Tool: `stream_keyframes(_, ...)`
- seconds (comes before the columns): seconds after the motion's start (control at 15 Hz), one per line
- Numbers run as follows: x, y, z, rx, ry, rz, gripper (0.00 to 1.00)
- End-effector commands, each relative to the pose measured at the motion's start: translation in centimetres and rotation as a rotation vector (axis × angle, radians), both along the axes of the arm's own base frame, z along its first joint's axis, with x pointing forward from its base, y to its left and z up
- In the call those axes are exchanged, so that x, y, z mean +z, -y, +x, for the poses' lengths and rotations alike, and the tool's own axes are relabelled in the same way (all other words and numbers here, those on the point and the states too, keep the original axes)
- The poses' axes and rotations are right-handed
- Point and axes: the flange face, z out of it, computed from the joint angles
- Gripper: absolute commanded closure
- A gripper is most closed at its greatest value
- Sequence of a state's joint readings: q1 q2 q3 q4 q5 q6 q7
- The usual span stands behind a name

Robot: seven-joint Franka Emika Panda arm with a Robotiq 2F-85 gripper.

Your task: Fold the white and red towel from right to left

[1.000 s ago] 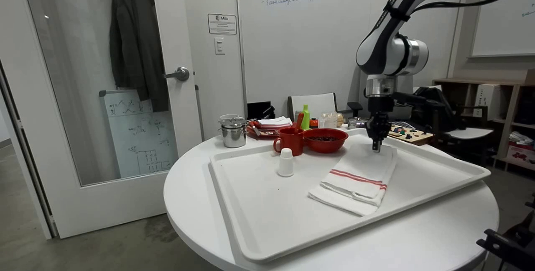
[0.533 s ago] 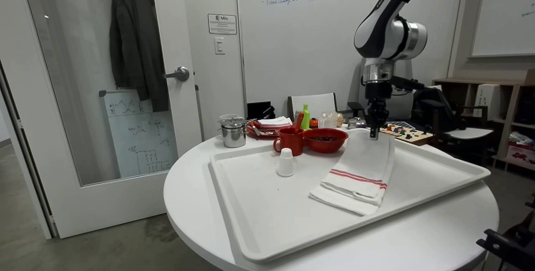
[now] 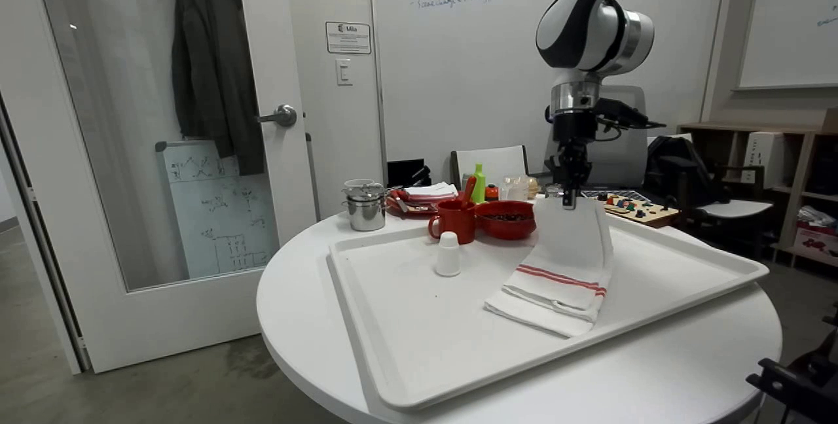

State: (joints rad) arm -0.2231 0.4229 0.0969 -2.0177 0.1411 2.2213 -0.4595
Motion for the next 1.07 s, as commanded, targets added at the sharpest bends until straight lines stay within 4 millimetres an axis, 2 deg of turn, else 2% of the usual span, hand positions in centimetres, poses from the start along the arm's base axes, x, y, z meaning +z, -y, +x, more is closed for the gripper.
stream_keyframes(0.0,1.5,-2.8,-0.9,0.025,-0.015,0.031,0.92)
stream_keyframes(0.27,2.0,-4.9,-1.1,0.048,-0.028,0.054,0.91)
stream_keyframes(0.67,1.6,-7.8,-1.5,0.091,-0.068,0.087,0.91)
stream_keyframes(1.0,1.3,-11.0,-3.0,0.173,-0.134,0.12,0.91)
